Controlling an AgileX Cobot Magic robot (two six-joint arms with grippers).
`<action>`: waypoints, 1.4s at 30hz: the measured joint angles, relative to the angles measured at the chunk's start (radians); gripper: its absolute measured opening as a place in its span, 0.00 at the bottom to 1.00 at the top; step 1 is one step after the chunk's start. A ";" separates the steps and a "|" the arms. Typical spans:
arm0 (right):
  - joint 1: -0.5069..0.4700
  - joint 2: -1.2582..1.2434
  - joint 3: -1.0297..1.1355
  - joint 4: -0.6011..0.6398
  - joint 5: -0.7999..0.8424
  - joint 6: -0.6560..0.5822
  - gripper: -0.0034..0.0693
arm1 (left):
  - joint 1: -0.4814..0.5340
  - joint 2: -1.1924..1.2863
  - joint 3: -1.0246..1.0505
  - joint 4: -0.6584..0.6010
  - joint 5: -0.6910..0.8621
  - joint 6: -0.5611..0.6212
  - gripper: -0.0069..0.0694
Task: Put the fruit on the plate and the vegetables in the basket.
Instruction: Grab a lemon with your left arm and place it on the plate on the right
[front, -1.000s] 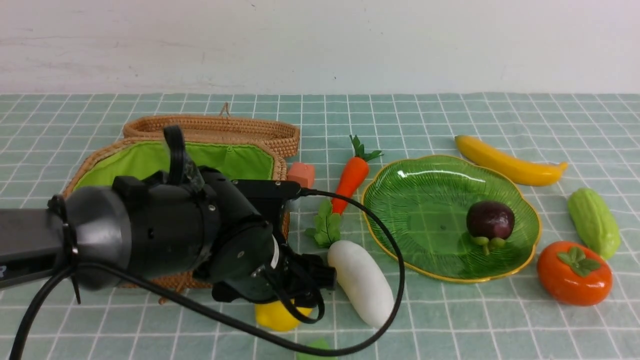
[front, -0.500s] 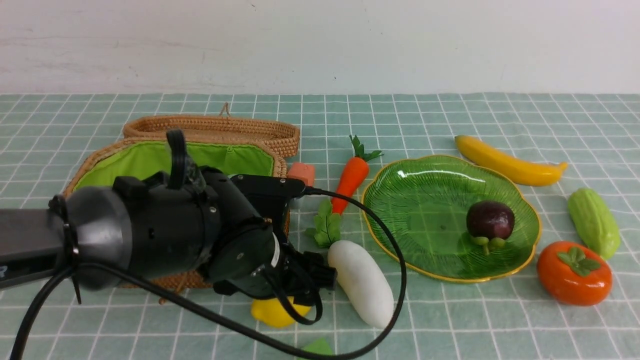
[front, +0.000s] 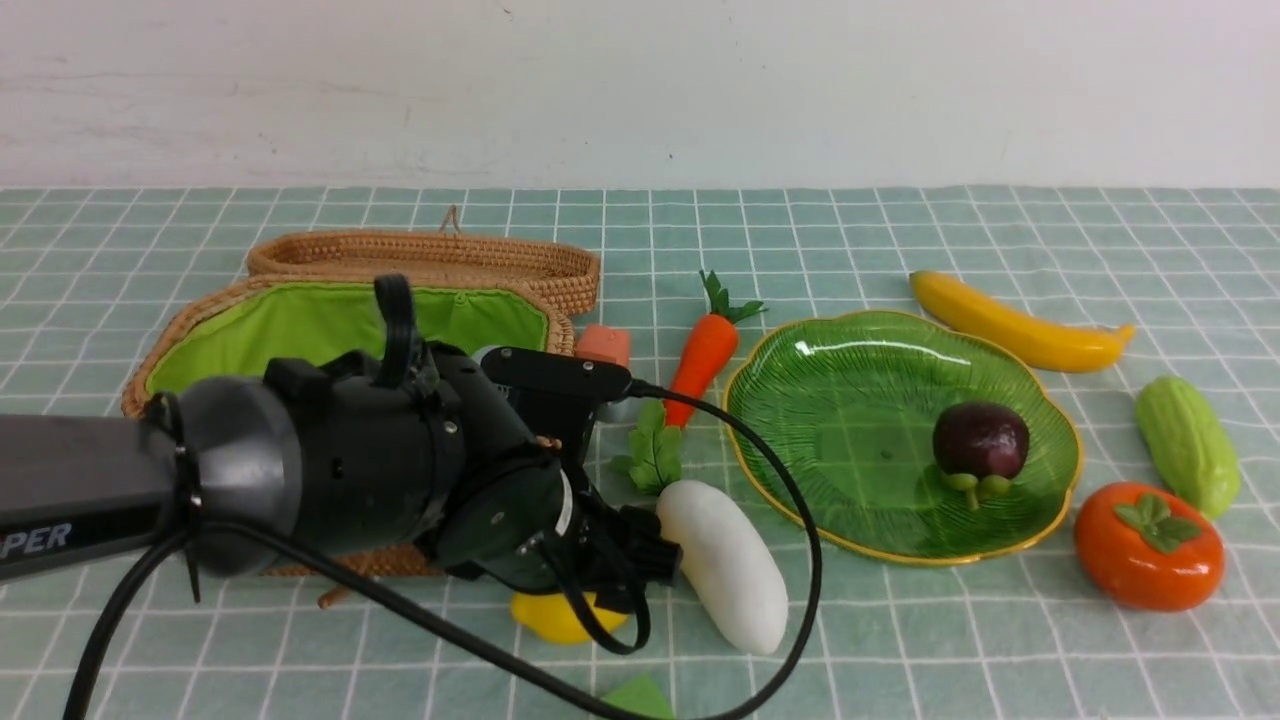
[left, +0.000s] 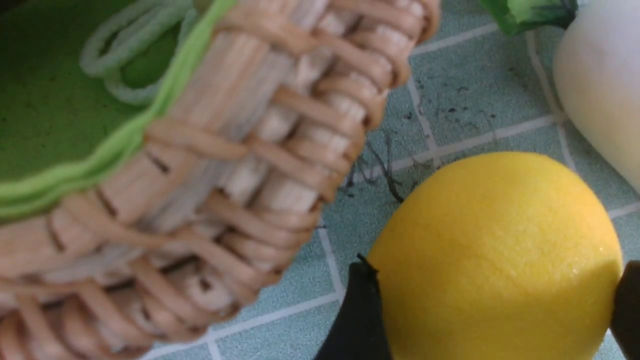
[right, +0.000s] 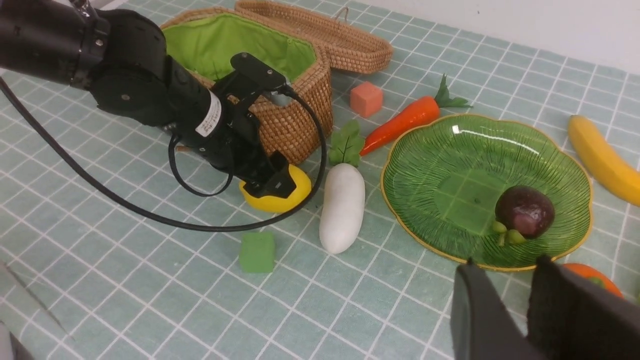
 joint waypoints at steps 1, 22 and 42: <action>0.000 0.000 0.000 0.000 0.000 0.000 0.28 | 0.000 0.000 0.000 0.000 0.001 0.000 0.84; 0.000 0.000 0.000 0.003 0.000 -0.001 0.28 | 0.002 -0.010 -0.018 -0.199 0.143 0.264 0.77; 0.000 0.000 0.000 0.018 0.006 -0.001 0.28 | 0.002 -0.010 -0.014 -0.225 0.080 0.523 0.78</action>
